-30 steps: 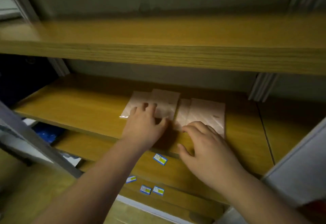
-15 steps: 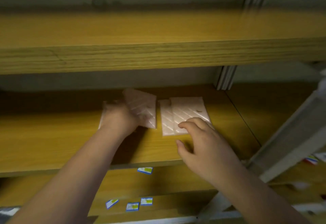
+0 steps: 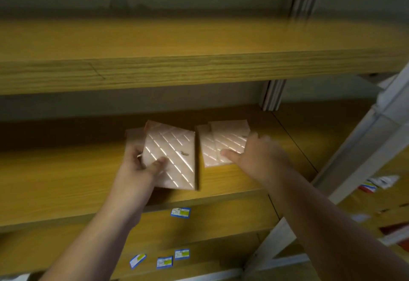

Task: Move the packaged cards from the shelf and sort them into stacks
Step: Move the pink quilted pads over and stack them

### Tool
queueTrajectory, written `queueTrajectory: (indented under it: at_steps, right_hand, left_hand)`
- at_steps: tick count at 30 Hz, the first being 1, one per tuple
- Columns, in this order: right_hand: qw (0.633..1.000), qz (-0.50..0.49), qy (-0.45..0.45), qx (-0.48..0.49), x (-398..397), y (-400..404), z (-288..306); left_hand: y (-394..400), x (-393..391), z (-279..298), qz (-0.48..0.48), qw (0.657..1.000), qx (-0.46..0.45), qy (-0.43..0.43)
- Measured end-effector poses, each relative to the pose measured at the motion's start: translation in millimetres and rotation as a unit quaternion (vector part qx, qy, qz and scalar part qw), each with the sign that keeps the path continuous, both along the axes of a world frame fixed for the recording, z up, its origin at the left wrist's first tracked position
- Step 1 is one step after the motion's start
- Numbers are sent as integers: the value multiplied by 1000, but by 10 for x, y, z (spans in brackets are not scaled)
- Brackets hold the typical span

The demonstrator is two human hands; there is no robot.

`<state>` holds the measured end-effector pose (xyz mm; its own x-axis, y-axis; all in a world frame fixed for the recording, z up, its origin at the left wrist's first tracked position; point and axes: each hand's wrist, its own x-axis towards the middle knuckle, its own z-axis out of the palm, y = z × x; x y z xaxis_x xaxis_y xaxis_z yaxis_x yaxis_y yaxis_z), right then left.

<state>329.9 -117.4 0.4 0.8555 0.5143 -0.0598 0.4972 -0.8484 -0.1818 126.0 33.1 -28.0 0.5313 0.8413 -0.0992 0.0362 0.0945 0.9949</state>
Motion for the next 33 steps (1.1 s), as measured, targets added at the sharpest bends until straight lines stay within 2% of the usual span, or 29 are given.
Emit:
queueTrajectory:
  at_steps: [3, 6, 8, 12, 16, 22, 23, 26, 33]
  right_hand:
    - [999, -25, 45, 11, 82, 104, 39]
    - [984, -49, 141, 98, 108, 51, 57]
    - [968, -61, 174, 172, 74, 11, 30]
    - [918, -67, 211, 328, -27, -54, -1]
    - [870, -78, 269, 405, -142, -272, 2]
    - [770, -79, 333, 539, -429, -827, 87]
    - [764, -73, 337, 545, -469, -923, 103]
    - [778, -66, 331, 530, -547, -1160, 159]
    - [788, 63, 328, 517, -653, -1777, 367]
  left_hand:
    - [-103, -96, -29, -6, 1000, -9, -13]
    - [-152, -158, -57, -10, 999, -18, -30]
    - [-160, -170, -51, -16, 999, -19, -37]
    - [-173, -144, -25, -14, 999, -20, -44]
    - [-131, -82, -20, -21, 998, -18, -55]
    - [-271, -18, 13, -24, 996, -29, -78]
    - [-315, -15, 28, -26, 996, -27, -80]
    - [-454, -31, 75, -42, 996, -24, -80]
    - [-1068, -33, 188, -61, 993, -14, -97]
